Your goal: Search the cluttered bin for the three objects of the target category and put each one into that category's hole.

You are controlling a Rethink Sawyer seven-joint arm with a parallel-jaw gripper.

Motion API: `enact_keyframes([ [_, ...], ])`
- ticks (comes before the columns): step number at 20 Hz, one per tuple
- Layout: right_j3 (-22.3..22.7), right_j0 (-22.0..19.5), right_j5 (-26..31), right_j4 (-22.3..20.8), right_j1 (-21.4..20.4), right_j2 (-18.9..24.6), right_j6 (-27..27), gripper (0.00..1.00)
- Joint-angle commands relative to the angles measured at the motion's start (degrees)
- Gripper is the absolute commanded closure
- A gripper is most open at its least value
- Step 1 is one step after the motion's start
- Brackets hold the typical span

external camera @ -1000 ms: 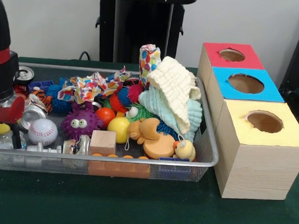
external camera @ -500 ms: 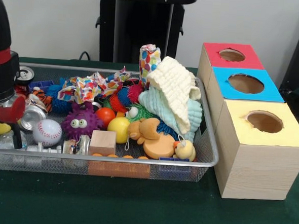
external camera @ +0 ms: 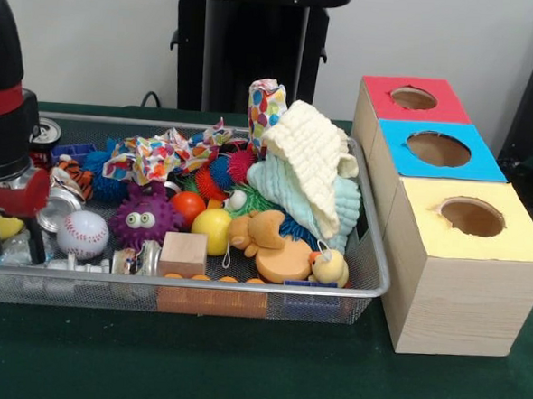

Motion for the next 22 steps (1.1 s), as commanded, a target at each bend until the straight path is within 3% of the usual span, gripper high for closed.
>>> enact_keyframes([
  [1, 9.3, -0.5, 3.3, 1.1, 2.1, -2.8, 0.9, 0.00],
  [22, 17.1, -0.6, -2.8, 4.9, 1.6, -5.8, 7.5, 0.00],
])
